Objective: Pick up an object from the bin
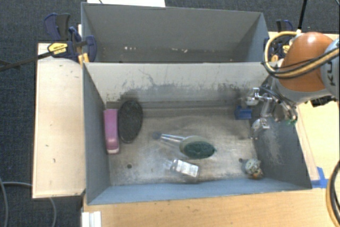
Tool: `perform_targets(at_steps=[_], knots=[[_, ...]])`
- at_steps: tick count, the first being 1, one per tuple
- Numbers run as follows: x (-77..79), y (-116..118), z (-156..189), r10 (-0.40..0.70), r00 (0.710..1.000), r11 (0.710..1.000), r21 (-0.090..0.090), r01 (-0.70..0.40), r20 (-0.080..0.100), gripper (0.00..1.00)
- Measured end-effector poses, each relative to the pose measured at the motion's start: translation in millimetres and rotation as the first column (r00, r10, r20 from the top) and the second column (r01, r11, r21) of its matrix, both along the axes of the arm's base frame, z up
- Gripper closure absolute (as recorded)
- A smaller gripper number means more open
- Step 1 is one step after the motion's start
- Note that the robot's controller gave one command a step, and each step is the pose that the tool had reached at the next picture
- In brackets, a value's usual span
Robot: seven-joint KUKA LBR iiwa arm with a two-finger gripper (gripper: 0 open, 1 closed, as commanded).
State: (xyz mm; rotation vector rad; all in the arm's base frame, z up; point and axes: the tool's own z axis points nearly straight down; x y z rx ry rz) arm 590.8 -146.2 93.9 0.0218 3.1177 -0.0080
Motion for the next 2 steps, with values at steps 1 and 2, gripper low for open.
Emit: perform_targets(at_steps=[1, 2], knots=[[-8.2, 0.1, -9.5, -0.216, 0.976, 0.976, 0.016, 0.216, 0.021, 0.0], [-6.4, -3.8, -7.2, -0.215, 0.976, 0.977, 0.01, 0.214, 0.033, 1.0]])
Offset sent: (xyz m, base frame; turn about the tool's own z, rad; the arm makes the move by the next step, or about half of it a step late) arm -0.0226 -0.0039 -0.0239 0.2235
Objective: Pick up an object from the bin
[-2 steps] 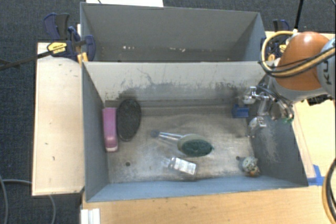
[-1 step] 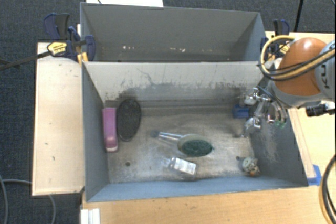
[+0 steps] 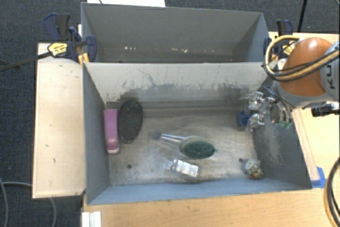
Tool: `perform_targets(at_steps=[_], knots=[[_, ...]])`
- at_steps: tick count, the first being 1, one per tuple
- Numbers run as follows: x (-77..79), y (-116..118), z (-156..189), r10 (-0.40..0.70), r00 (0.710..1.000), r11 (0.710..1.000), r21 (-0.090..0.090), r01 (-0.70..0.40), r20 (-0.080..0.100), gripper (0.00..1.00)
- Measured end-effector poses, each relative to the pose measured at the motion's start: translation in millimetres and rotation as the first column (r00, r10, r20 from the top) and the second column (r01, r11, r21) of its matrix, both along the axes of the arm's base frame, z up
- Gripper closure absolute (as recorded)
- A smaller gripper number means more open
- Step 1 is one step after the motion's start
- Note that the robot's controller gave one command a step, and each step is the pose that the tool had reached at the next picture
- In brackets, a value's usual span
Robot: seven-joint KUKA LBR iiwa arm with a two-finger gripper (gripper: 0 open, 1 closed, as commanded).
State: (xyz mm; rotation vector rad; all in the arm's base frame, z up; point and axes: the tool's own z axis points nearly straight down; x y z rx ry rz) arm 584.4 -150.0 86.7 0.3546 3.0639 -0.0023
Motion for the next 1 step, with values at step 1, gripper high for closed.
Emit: perform_targets(at_steps=[1], knots=[[5.5, 10.8, 150.4, 0.035, 0.998, 0.999, 0.006, -0.034, -0.044, 1.0]])
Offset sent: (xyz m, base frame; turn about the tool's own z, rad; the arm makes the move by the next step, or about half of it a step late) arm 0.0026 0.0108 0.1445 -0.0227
